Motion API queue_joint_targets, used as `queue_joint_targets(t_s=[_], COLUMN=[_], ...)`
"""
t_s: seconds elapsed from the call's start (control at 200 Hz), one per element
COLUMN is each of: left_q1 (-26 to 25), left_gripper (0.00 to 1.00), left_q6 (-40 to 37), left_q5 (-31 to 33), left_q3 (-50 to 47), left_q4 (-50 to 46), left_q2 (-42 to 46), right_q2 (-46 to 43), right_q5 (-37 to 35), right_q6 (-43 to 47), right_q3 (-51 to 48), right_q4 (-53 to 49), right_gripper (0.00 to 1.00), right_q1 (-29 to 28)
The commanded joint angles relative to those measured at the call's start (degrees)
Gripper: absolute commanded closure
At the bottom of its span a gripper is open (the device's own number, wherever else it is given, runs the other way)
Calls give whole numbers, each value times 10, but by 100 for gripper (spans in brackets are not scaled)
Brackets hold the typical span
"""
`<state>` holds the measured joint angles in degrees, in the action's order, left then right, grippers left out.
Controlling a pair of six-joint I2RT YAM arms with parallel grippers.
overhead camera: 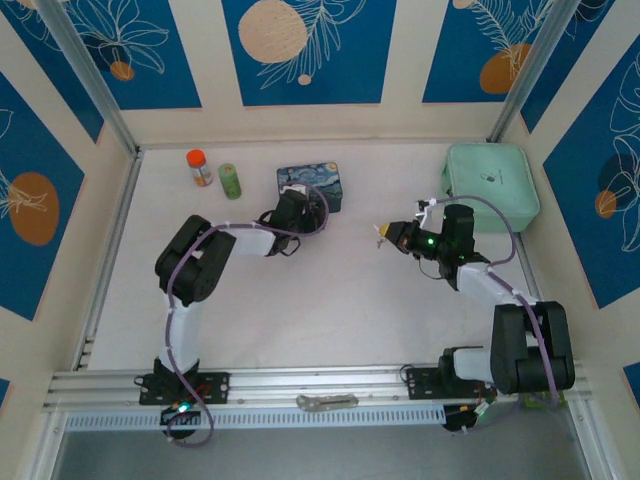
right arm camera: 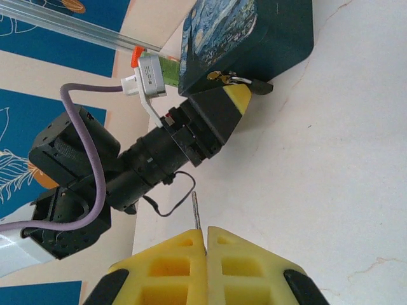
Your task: Unlock the padlock with the key
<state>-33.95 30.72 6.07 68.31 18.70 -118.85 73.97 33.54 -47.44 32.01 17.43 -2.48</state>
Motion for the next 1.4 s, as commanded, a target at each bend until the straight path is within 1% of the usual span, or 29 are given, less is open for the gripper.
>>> queue_joint_targets(t_s=[0.0, 0.06, 0.12, 0.17, 0.23, 0.255, 0.305, 0.345, 0.41, 0.485, 0.53, 0.6, 0.7, 0.75, 0.845, 0.87, 0.915, 0.945, 0.99, 1.065, 1.16, 1.215, 1.235, 1.3, 1.395], left_q1=[5, 8, 12, 13, 13, 13, 13, 13, 15, 15, 15, 14, 11, 10, 5, 3, -1, -3, -5, -5, 1, 11, 17, 45, 81], left_gripper=[36, 34, 31, 31, 33, 35, 44, 49, 62, 73, 76, 77, 85, 85, 74, 67, 49, 40, 30, 21, 20, 22, 23, 25, 34], left_q6=[-24, -27, -18, -11, 3, 10, 20, 26, 28, 28, 32, 39, 54, 66, 96, 101, 109, 115, 120, 124, 102, 78, 66, 37, 19], left_q5=[-2, -4, -29, -47, -51, -52, -50, -51, -56, -61, -66, -66, -58, -51, -56, -60, -67, -67, -64, -55, -37, -44, -55, -137, -233], left_q3=[12, 31, 58, 73, 86, 89, 91, 91, 94, 96, 96, 91, 74, 61, 35, 29, 20, 14, 3, -16, -32, -36, -36, -23, 21], left_q4=[-12, -18, -31, -31, -36, -36, -31, -27, -24, -26, -28, -35, -52, -60, -75, -77, -83, -89, -94, -98, -97, -81, -70, -39, -45], left_q2=[-14, -26, -44, -56, -67, -70, -73, -75, -78, -78, -76, -70, -53, -43, -21, -14, -2, 7, 26, 58, 89, 91, 88, 65, 22], right_q2=[18, 23, 26, 27, 27, 26, 24, 23, 21, 21, 24, 27, 31, 33, 38, 38, 40, 41, 42, 42, 42, 42, 42, 42, 36], right_q5=[20, 21, 19, 16, 14, 14, 13, 11, 11, 12, 13, 13, 14, 14, 16, 16, 16, 16, 16, 17, 17, 17, 18, 19, 21], right_q6=[-17, -19, -17, -16, -16, -16, -15, -14, -10, -8, -8, -9, -13, -13, -14, -14, -13, -13, -14, -14, -13, -13, -13, -13, -11], right_q3=[-2, 1, 6, 9, 11, 11, 10, 10, 11, 14, 15, 16, 16, 16, 18, 18, 20, 20, 21, 22, 24, 25, 25, 25, 24], right_q4=[26, 30, 26, 22, 19, 18, 14, 10, 6, 0, 0, 2, 9, 10, 10, 10, 10, 10, 11, 10, 9, 9, 9, 9, 4], right_gripper=[100, 100, 100, 100, 100, 100, 100, 100, 100, 100, 100, 100, 100, 100, 100, 100, 100, 100, 100, 100, 100, 100, 100, 100, 100], right_q1=[-1, -6, -11, -14, -15, -15, -15, -15, -15, -14, -14, -14, -17, -18, -20, -20, -20, -20, -21, -22, -22, -24, -24, -25, -26])
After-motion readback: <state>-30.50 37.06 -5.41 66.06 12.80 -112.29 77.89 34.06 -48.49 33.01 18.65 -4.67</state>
